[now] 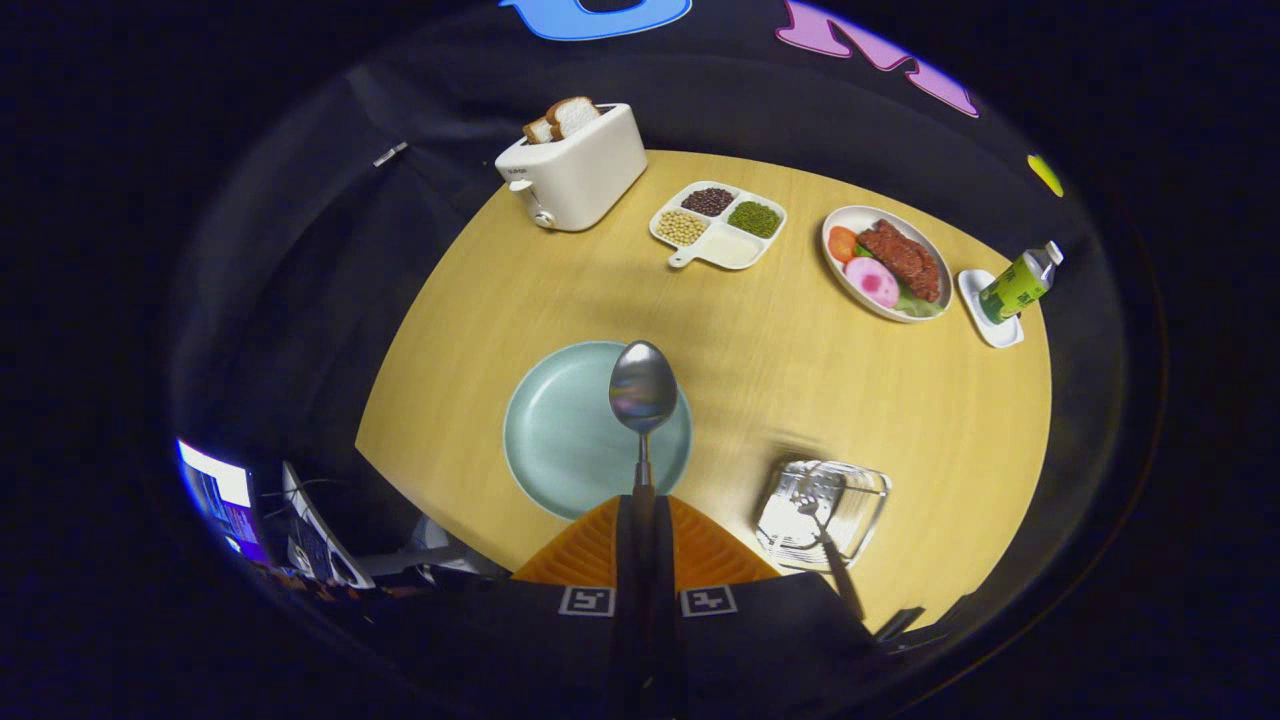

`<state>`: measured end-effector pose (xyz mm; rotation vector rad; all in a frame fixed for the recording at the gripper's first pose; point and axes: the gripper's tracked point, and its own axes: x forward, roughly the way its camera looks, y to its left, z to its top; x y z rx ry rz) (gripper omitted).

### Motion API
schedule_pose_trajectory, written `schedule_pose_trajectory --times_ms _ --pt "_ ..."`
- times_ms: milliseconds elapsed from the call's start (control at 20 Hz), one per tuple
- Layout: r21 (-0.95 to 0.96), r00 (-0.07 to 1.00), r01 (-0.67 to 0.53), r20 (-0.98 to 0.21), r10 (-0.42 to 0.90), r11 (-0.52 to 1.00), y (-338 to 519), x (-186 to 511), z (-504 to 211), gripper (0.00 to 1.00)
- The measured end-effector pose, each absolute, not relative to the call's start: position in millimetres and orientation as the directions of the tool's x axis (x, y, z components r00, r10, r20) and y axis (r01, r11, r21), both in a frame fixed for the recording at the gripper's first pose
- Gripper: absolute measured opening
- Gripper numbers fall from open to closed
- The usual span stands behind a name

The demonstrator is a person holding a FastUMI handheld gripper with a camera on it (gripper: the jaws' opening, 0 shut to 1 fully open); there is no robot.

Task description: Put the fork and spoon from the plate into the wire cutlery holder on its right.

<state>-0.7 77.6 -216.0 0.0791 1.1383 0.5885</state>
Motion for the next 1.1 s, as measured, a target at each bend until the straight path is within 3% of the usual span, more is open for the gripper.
schedule_pose_trajectory --times_ms 250,400,800,1100 --pt "0.285 0.210 -0.402 -0.896 0.390 0.870 7 -12 -220 0.09" --pt "0.278 0.087 -0.411 -0.936 0.341 0.868 -15 -28 -236 0.09" --pt "0.244 -0.111 -0.408 -0.970 0.217 0.880 -32 -19 -288 0.09" --pt "0.230 -0.155 -0.389 -0.971 0.183 0.892 -22 -4 -314 0.13"
